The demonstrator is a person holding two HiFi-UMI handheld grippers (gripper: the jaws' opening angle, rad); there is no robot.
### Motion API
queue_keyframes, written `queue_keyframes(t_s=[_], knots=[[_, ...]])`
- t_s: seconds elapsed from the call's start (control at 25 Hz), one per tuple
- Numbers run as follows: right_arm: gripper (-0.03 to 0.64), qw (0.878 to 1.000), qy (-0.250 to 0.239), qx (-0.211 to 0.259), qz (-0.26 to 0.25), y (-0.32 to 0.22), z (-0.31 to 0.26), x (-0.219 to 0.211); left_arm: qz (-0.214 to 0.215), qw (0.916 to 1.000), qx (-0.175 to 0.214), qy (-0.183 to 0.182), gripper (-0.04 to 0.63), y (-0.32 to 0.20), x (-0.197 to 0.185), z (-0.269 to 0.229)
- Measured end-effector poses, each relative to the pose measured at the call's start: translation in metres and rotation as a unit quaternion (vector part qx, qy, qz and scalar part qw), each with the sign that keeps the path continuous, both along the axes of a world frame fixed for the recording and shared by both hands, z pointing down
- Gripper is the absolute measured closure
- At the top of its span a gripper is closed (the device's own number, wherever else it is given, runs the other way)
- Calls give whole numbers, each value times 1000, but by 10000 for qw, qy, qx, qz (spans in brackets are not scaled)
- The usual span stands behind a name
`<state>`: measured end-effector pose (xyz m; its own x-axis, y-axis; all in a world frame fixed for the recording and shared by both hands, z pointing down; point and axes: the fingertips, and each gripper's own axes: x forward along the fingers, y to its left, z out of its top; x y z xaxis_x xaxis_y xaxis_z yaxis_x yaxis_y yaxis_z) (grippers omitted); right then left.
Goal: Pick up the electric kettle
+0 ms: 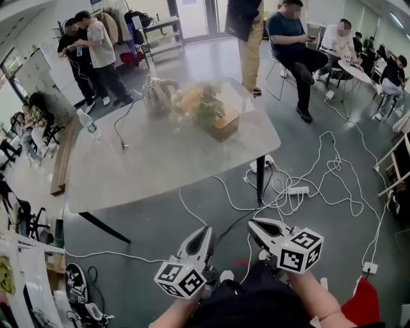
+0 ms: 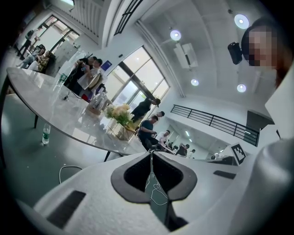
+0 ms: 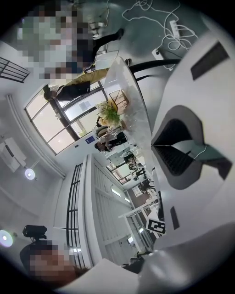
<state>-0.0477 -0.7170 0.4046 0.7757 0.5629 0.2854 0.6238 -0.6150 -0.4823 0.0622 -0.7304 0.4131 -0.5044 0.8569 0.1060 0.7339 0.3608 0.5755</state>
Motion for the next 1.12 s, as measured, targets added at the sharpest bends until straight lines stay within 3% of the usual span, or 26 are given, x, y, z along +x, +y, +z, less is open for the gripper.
queue_keyframes(t_s=[0.2, 0.88, 1.12], knots=[[611, 9992, -126, -276, -245, 26, -7, -27, -186, 9998, 39, 38, 577, 31, -32, 0], [611, 9984, -169, -308, -449, 109, 1, -189, 123, 9996, -106, 249, 577, 149, -223, -5], [611, 9989, -247, -261, -316, 127, 6, -220, 363, 9988, -117, 299, 577, 168, -256, -5]])
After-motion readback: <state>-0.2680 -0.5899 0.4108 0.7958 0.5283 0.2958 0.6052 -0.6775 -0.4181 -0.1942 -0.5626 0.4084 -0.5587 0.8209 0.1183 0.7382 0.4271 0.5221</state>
